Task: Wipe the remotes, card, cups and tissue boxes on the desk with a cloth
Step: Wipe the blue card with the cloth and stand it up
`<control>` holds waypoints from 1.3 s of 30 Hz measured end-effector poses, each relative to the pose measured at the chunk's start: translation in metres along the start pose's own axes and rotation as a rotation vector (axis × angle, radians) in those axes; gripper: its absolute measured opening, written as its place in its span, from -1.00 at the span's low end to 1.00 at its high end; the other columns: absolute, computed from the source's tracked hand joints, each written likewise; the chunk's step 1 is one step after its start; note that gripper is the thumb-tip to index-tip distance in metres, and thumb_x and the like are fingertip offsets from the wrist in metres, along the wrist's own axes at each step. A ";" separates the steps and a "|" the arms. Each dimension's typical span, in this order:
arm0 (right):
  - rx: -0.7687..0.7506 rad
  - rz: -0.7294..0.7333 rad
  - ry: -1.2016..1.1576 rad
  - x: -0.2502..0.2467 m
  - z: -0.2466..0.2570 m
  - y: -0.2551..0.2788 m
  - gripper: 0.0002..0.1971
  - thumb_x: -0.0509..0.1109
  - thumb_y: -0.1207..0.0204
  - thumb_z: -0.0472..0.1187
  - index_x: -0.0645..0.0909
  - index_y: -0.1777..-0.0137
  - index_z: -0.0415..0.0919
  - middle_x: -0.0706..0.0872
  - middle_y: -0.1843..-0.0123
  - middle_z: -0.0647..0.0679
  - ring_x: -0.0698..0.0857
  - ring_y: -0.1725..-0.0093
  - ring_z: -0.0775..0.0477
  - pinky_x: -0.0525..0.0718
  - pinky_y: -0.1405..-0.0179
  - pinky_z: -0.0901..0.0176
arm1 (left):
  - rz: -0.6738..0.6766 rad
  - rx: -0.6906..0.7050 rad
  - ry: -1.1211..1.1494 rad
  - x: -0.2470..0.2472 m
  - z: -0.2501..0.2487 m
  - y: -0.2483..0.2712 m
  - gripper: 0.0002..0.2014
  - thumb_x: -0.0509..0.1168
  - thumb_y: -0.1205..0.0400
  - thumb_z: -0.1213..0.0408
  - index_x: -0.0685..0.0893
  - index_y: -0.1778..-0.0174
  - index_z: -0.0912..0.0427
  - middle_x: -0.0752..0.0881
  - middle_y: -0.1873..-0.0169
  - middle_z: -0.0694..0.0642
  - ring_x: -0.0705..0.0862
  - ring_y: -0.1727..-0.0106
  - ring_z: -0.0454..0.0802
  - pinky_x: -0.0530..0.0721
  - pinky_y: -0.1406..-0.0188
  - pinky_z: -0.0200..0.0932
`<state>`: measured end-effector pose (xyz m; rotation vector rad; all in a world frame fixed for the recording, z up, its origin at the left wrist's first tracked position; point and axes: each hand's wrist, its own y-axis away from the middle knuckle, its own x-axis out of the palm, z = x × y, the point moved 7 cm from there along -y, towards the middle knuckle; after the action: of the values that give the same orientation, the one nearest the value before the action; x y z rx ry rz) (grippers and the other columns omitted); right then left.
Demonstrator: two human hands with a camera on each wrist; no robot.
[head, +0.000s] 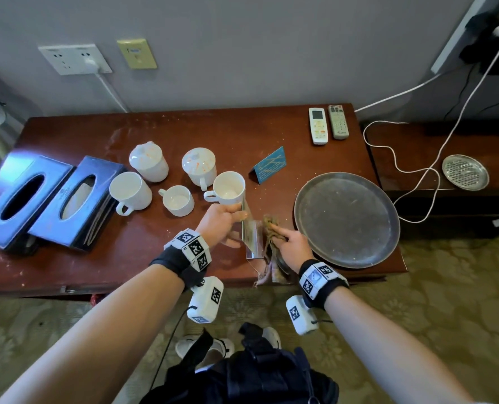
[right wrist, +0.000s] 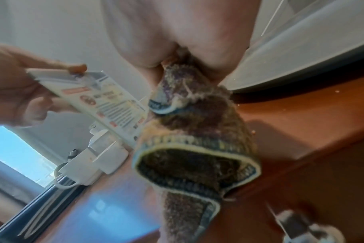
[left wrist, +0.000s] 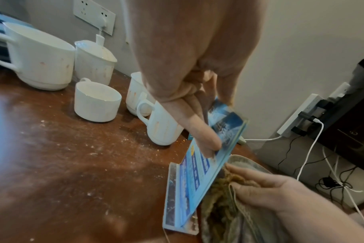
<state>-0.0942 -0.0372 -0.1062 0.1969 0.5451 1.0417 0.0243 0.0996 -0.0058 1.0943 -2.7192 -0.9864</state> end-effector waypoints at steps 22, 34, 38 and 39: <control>-0.158 -0.011 0.524 0.004 0.005 0.005 -0.56 0.23 -0.68 -0.30 0.59 -0.44 0.17 0.49 -0.56 0.10 0.74 -0.16 -0.14 0.73 -0.13 0.05 | -0.138 -0.020 -0.037 -0.042 0.028 0.007 -0.71 0.16 -0.79 0.31 0.64 -0.40 0.17 0.78 -0.01 0.20 0.82 0.20 0.02 0.79 0.45 -0.09; -0.063 -0.015 0.441 0.025 0.015 -0.001 -0.60 0.22 -0.71 -0.20 0.56 -0.48 0.18 0.54 -0.54 0.04 0.30 0.44 0.29 0.30 0.48 0.45 | -0.259 -0.176 -0.398 -0.085 0.098 0.007 -0.66 0.35 -0.60 0.43 0.63 -0.30 0.15 0.78 -0.12 0.18 0.81 0.02 0.12 0.85 0.10 0.07; -0.048 -0.021 0.450 0.029 0.020 -0.001 -0.60 0.21 -0.72 -0.20 0.56 -0.48 0.16 0.58 -0.51 0.04 0.31 0.45 0.28 0.31 0.51 0.43 | -0.229 -0.150 -0.541 -0.080 0.099 -0.002 -0.34 0.48 -0.52 0.39 0.39 -0.54 0.19 0.39 -0.54 0.21 0.57 -0.40 0.21 0.70 -0.20 -0.02; -0.042 -0.018 0.461 0.029 0.022 -0.002 -0.60 0.21 -0.72 -0.20 0.56 -0.48 0.16 0.58 -0.51 0.05 0.34 0.45 0.27 0.33 0.52 0.44 | -0.216 -0.149 -0.562 -0.078 0.101 -0.005 -0.25 0.49 -0.53 0.38 0.29 -0.61 0.21 0.21 -0.64 0.21 0.47 -0.50 0.23 0.64 -0.29 -0.02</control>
<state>-0.0705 -0.0107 -0.0983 -0.0902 0.9380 1.0836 0.0579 0.2015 -0.0750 1.2583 -2.8950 -1.7331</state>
